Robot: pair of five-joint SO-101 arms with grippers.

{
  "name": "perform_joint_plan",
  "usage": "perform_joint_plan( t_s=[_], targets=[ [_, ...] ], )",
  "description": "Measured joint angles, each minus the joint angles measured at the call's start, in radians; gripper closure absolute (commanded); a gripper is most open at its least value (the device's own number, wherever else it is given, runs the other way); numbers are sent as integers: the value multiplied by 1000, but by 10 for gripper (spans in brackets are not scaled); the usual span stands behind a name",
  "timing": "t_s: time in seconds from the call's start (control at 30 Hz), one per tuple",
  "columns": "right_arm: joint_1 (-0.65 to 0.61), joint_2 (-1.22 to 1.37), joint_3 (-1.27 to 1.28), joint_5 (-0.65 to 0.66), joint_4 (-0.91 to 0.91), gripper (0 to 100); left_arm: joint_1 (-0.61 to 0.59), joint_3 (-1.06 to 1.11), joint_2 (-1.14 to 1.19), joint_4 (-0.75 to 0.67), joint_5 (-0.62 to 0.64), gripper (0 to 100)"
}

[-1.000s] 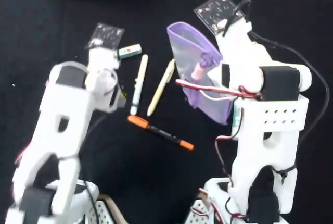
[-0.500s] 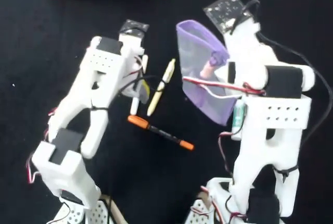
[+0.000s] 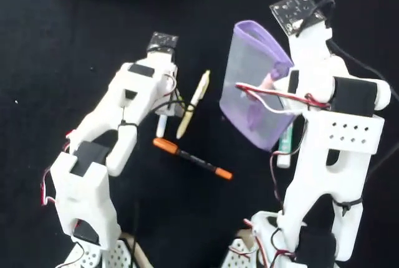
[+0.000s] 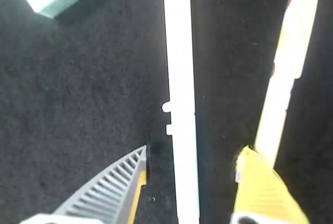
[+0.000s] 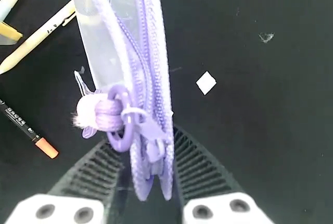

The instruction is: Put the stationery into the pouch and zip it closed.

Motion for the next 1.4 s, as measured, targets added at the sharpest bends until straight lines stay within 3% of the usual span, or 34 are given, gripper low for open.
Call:
perform_joint_plan(
  t_s=[0.4,0.63,0.83,1.4],
  targets=[
    [0,0,2,0,0,987,0,15,12,-35,0,723],
    [0,0,2,0,0,987,5,35,11,-44,3,902],
    [0,0,2,0,0,987,9,35,11,-44,5,970],
    [0,0,8,0,0,987,-25,44,-44,-114,2,971]
  ],
)
